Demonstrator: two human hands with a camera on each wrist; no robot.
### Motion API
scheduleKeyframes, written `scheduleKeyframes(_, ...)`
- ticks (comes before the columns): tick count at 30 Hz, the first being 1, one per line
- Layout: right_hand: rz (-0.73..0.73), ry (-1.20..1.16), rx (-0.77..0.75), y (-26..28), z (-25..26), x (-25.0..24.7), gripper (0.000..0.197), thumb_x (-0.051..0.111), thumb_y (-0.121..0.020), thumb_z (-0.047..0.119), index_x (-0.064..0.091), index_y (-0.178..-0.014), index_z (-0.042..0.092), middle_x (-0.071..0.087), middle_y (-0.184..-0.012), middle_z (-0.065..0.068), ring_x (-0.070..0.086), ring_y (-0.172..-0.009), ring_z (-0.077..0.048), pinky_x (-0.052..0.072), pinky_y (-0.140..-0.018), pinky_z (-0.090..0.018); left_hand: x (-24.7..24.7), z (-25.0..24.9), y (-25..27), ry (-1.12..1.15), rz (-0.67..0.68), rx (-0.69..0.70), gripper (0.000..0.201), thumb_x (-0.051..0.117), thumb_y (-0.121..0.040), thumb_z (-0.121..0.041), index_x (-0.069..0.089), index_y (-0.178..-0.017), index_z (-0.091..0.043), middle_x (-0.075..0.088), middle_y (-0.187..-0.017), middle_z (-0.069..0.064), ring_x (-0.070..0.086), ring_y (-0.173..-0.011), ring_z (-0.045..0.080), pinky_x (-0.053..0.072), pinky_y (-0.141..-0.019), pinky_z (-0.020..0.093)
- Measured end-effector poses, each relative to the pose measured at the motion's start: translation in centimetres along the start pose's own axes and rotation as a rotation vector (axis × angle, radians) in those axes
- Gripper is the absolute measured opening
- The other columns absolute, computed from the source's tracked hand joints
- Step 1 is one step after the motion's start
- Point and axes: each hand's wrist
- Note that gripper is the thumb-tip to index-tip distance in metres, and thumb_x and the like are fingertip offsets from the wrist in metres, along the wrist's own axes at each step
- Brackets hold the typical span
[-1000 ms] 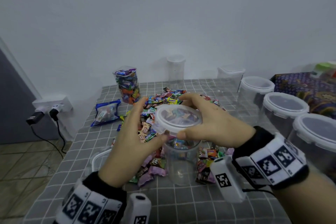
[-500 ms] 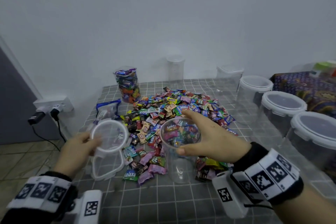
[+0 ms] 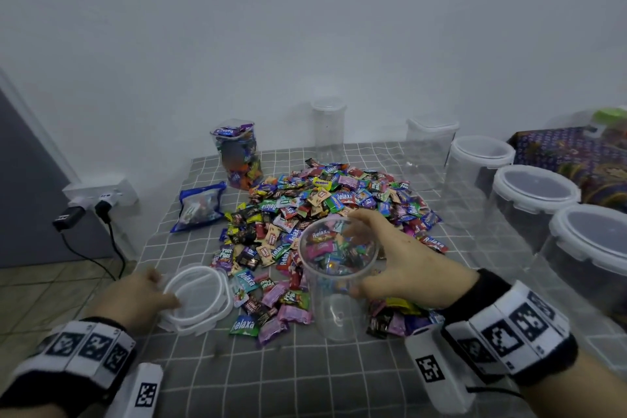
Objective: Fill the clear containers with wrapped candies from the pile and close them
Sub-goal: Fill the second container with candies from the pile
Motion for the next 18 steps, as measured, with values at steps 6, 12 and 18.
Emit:
scheduleKeyframes(6,0.022,-0.22,0.079,-2.1,-0.9,-3.3,0.059,0.057,-0.063,0.015,0.04,-0.119,0.027,0.053,-0.122,0.005,0.052,-0.115,-0.013,0.05,-0.084,-0.024,-2.2,-4.8,0.2,-0.139,-0.069,0.229,0.064,0.07,-0.077,-0.048,0.047,-0.131,-0.021,0.053,-0.13,0.006,0.055,-0.111,0.021,0.046,-0.095,0.041)
scheduleKeyframes(12,-0.174,0.123,0.266,-7.5,-3.3,-5.5,0.063,0.062,-0.085,0.018,0.033,-0.141,0.017,0.04,-0.143,-0.007,0.047,-0.12,-0.022,0.043,-0.099,-0.037,-1.2,-12.8,-2.0,-0.126,-0.003,0.394,0.063,0.063,-0.081,-0.054,0.045,-0.134,-0.025,0.048,-0.137,0.003,0.051,-0.117,0.02,0.043,-0.098,0.037)
scheduleKeyframes(18,-0.008,0.512,0.379,-13.0,-5.6,-5.1,0.097,0.068,-0.079,0.043,0.007,-0.151,0.02,0.018,-0.156,-0.006,0.026,-0.14,-0.025,0.029,-0.112,-0.041,1.7,-19.5,-5.4,-0.258,0.161,0.475,0.102,0.07,-0.072,-0.058,0.011,-0.151,-0.029,0.012,-0.158,0.004,0.023,-0.142,0.026,0.029,-0.112,0.044)
Point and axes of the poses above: each hand's wrist, its own y-axis away from the middle knuckle, its own x-axis out of the palm, z = x × y
